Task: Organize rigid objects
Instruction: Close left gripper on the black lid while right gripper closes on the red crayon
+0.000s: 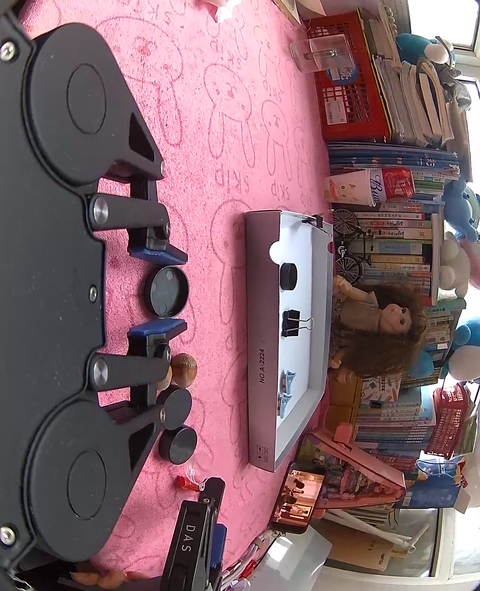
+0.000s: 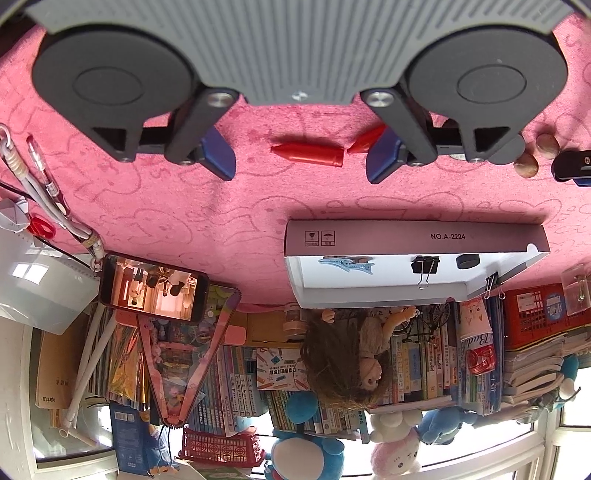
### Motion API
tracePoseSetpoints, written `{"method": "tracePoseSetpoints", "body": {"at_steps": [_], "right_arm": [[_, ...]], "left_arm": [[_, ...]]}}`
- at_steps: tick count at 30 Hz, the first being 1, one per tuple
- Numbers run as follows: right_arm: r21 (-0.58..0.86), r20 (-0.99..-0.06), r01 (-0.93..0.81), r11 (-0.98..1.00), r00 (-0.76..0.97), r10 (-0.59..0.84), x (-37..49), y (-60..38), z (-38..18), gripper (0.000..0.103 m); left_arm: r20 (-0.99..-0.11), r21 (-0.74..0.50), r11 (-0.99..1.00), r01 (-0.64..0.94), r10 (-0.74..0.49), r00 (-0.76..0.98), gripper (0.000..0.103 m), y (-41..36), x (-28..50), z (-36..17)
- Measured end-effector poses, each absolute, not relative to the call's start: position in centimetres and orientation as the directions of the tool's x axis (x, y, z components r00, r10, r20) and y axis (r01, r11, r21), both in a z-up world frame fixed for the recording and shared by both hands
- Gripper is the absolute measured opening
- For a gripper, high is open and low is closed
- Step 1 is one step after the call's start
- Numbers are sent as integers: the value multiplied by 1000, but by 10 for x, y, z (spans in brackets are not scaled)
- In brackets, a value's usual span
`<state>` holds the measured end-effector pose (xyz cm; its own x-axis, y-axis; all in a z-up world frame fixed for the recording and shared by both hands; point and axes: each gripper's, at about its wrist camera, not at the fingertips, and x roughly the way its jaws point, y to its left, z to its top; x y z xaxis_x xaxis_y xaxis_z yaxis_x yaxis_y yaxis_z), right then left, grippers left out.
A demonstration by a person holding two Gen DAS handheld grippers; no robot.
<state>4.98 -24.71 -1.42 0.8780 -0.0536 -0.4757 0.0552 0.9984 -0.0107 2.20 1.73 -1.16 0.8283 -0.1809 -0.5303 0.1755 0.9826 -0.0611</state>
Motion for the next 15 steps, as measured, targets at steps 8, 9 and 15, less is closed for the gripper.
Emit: {"method": "tracePoseSetpoints", "body": {"at_steps": [8, 9, 15], "right_arm": [[-2, -487, 52, 999, 872, -47, 50, -247, -14, 61], [-3, -487, 51, 999, 872, -46, 50, -246, -14, 60], [-4, -497, 48, 999, 867, -43, 51, -245, -14, 49]], "left_arm": [[-523, -62, 982, 179, -184, 832, 30, 16, 22, -10], [-523, -63, 982, 178, -184, 832, 30, 16, 22, -9], [-518, -64, 982, 176, -184, 835, 30, 15, 23, -7]]}}
